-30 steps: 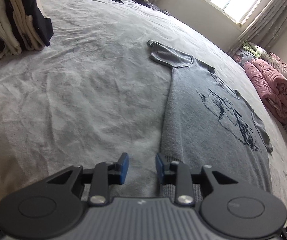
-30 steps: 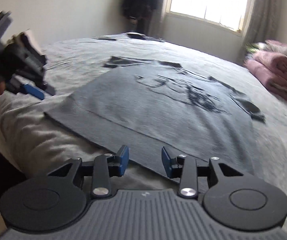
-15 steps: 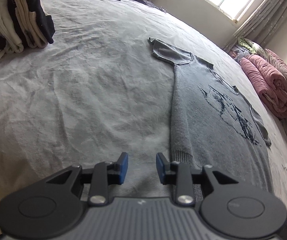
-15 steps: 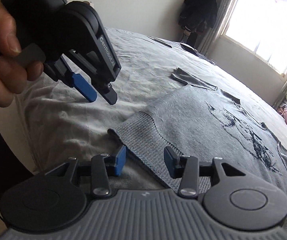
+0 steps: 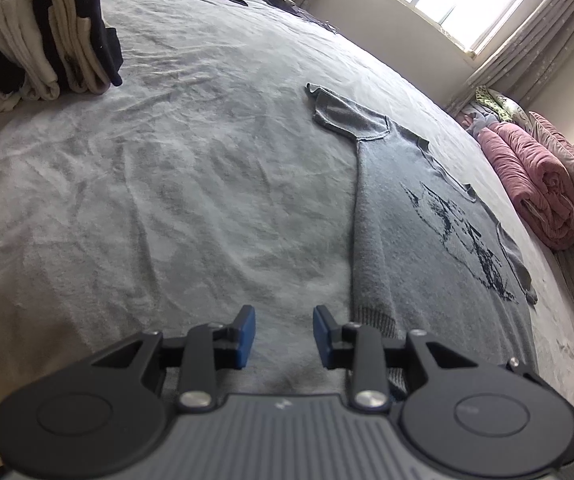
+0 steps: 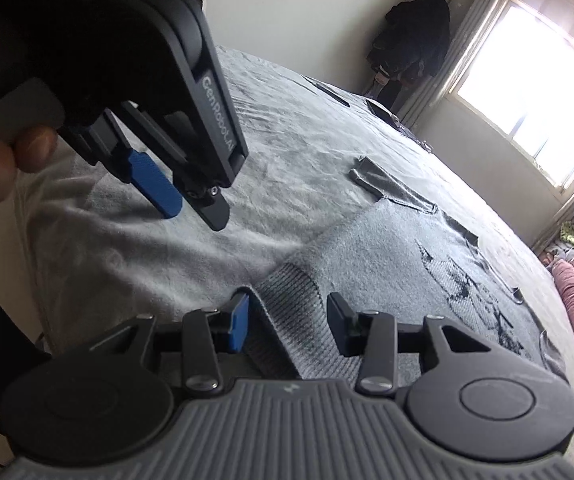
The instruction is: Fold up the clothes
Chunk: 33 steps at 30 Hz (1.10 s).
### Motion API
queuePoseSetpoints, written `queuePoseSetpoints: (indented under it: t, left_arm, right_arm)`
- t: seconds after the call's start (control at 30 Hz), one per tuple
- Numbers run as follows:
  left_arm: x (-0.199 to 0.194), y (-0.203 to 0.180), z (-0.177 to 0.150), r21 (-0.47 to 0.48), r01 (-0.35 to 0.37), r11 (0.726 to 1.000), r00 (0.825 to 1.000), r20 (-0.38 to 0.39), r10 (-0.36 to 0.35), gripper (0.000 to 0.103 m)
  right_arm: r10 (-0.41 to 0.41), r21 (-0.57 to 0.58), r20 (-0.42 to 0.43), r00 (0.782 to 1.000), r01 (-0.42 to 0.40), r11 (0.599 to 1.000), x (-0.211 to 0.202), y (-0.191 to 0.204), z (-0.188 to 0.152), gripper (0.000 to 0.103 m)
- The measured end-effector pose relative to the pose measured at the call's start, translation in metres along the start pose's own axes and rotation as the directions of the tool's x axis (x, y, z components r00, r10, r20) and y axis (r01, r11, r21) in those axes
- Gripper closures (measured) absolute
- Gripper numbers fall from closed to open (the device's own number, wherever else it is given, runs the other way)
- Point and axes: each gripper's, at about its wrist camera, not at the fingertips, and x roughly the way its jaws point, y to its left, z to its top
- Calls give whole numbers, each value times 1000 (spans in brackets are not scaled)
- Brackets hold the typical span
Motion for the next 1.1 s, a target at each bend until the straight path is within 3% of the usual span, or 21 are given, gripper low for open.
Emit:
queuePoseSetpoints:
  t: [0.03, 0.07, 0.13, 0.2, 0.27, 0.3, 0.4, 0.5, 0.63, 0.67, 0.73, 0.83, 0.97, 1.07, 1.1]
  left_arm:
    - [0, 2, 0, -6, 5, 1000, 1000, -1, -5, 71]
    - [-1, 4, 0, -14, 13, 1000, 1000, -3, -13, 71]
    - [0, 8, 0, -53, 61, 997, 998, -19, -62, 71]
    - [2, 12, -1, -105, 123, 987, 991, -39, -127, 71]
    - [6, 13, -3, -176, 193, 965, 977, -59, -206, 69]
    - [8, 12, -4, -199, 217, 956, 970, -63, -234, 63]
    - [10, -2, -6, -187, 259, 948, 960, -61, -274, 51]
    - [16, -17, -8, -176, 292, 940, 948, -74, -308, 50]
    - [25, -36, -10, -155, 315, 936, 939, -90, -331, 52]
    - [28, -40, -10, -151, 319, 936, 938, -92, -335, 52]
    - [31, -45, -10, -157, 328, 932, 935, -89, -344, 56]
    - [38, -52, -11, -186, 352, 917, 924, -88, -372, 72]
    - [47, -62, -13, -230, 383, 895, 906, -96, -413, 73]
    - [53, -71, -16, -227, 389, 893, 901, -109, -421, 73]
    - [54, -73, -17, -221, 382, 897, 903, -118, -414, 73]
  right_arm:
    - [0, 25, 0, 1000, 0, 1000, -1, -5, 1, 100]
    - [14, 89, -2, 1000, -13, 996, -3, -14, 1, 103]
    - [39, 269, 9, 999, -39, 962, -10, -38, -5, 103]
    - [59, 456, 13, 998, -58, 888, -16, -64, -14, 103]
    - [80, 608, 13, 997, -72, 791, -19, -86, -31, 103]
    - [93, 668, 8, 996, -74, 741, -20, -95, -40, 103]
    - [140, 799, -11, 990, -76, 596, -15, -113, -65, 103]
    - [187, 906, 24, 982, -100, 412, -10, -128, -89, 103]
    - [216, 923, 78, 973, -152, 353, -16, -132, -97, 102]
    - [233, 934, 100, 967, -172, 312, -15, -133, -101, 102]
    - [269, 965, 166, 949, -213, 155, -11, -139, -117, 102]
    - [287, 963, 268, 920, -265, -52, -7, -144, -139, 102]
    - [280, 941, 334, 900, -301, -154, -11, -144, -149, 102]
    - [282, 949, 316, 906, -300, -98, -14, -142, -143, 102]
    - [282, 948, 319, 905, -303, -100, -15, -142, -143, 102]
